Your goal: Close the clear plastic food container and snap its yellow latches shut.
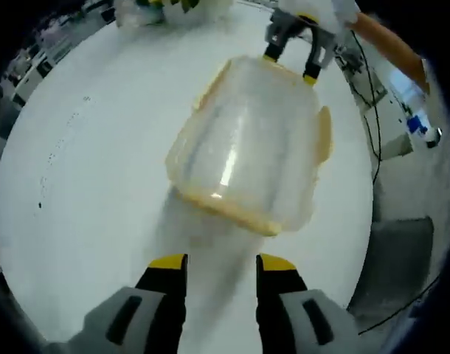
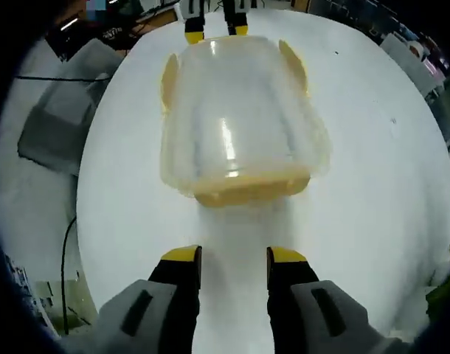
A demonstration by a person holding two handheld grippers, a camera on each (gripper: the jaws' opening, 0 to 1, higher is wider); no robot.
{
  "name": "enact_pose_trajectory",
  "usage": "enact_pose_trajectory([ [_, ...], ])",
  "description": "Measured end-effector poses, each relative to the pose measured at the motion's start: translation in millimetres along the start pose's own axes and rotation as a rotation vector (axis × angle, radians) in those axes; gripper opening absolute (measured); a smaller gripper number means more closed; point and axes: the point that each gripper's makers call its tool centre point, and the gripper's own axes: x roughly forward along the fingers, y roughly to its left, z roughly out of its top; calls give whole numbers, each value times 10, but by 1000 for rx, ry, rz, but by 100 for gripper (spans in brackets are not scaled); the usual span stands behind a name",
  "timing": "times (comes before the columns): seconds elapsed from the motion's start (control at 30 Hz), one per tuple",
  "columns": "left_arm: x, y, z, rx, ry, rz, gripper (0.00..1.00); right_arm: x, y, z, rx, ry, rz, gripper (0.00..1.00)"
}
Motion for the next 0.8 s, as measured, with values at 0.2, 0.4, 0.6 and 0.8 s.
enact_pose_trajectory([
  [0.2, -348, 104, 266, -421, -282, -71, 40, -402, -287, 277, 422, -277, -45, 32],
  [0.4, -385, -36, 395, -649, -338, -176, 37, -685, -403, 719, 896, -604, 177, 31],
  [0.6, -265, -174, 490, -717, -313, -212, 33, -548, -306, 760, 951, -579, 211, 28],
  [0.8, -182, -333, 464, -765, -290, -186, 25, -368, -103, 721, 878, -464, 207, 29],
])
